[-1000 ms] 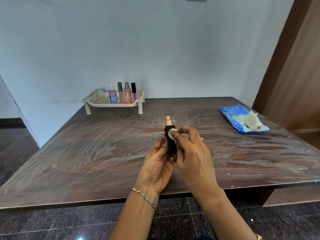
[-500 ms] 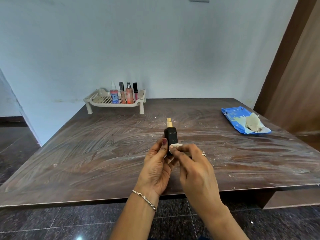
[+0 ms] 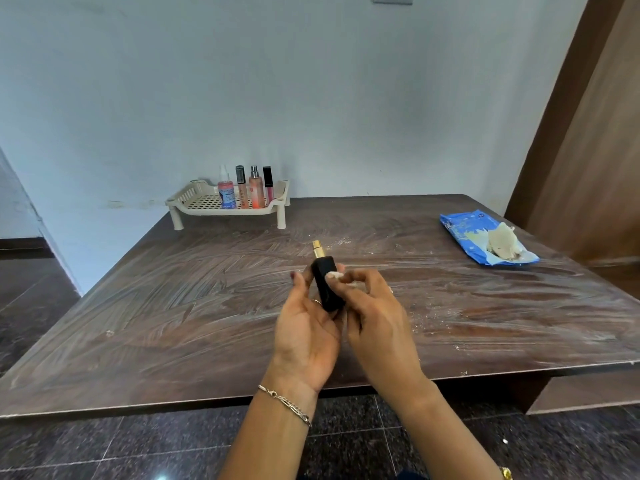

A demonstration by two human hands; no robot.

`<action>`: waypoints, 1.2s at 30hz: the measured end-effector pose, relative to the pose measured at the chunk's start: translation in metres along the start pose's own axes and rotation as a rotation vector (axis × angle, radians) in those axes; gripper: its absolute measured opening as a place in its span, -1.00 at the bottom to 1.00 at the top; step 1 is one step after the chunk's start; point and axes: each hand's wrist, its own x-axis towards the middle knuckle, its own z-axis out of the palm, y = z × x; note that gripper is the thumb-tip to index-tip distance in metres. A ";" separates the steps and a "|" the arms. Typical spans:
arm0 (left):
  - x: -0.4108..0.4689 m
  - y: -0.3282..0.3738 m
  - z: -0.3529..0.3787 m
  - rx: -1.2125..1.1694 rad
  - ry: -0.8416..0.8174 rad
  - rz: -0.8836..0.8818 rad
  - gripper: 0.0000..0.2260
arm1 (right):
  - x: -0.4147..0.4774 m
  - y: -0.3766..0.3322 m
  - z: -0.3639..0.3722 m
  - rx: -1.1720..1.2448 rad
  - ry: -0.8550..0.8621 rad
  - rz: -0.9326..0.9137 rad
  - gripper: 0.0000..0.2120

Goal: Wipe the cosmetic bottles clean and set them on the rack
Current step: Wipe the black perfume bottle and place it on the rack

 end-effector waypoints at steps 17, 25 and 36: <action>0.005 -0.001 -0.001 0.050 0.008 -0.025 -0.44 | 0.014 -0.005 0.001 -0.321 -0.081 -0.142 -0.66; 0.008 0.006 -0.005 0.092 0.074 -0.007 -0.39 | -0.024 0.005 0.010 -0.246 -0.158 -0.171 -0.74; 0.003 0.005 0.002 0.263 -0.099 0.056 -0.36 | 0.029 0.000 -0.005 -0.456 -0.011 -0.306 -0.69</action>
